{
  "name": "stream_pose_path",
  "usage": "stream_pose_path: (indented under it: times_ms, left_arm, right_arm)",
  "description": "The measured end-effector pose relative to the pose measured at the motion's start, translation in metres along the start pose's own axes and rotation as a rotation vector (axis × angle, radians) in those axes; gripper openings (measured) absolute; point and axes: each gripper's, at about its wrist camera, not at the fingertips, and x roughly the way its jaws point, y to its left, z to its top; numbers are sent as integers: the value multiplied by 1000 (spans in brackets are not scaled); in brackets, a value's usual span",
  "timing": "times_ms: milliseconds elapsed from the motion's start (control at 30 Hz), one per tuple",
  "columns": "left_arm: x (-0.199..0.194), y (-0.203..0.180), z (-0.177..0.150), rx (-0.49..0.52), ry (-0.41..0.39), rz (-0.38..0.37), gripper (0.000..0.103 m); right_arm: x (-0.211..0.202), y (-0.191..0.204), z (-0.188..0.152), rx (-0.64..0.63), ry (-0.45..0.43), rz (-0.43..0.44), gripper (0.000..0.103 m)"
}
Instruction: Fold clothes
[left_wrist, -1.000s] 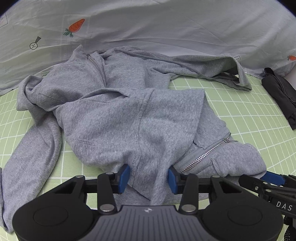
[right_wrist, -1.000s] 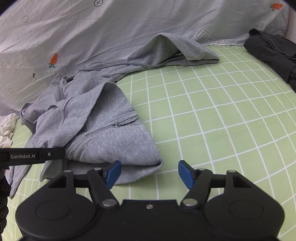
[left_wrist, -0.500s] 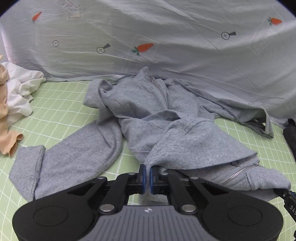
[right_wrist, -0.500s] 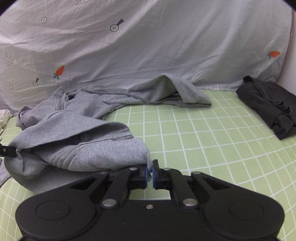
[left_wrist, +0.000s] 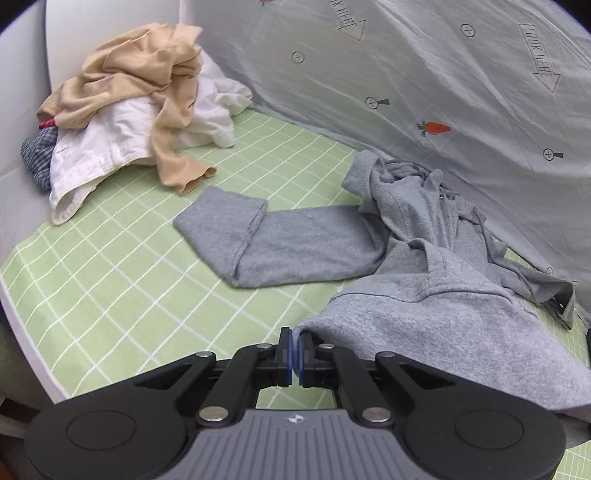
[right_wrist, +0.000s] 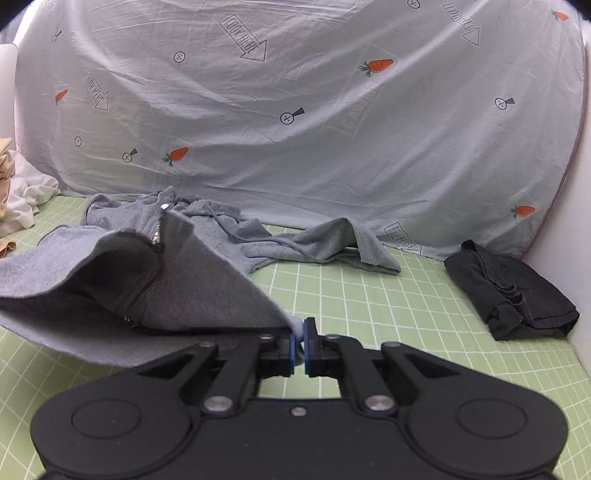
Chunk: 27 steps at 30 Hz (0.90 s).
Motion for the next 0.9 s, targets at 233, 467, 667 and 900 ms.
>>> stream_pose_path:
  times_ms: [233,467,667,900]
  left_arm:
    - [8,37,-40,-10,193,35,12]
    - [-14,48,-29,52,101,-8,25]
    - [1,28,-27,190,110,-88,45]
    - [34,-20,-41,411,138,-129,60]
  right_arm:
    - [-4,15,-40,-7,238,85,8]
    - [-21,17,-44,57,235,137,35]
    - [-34,5,-35,170,163,138,45]
    - [-15,-1,-49,236,236,67,52]
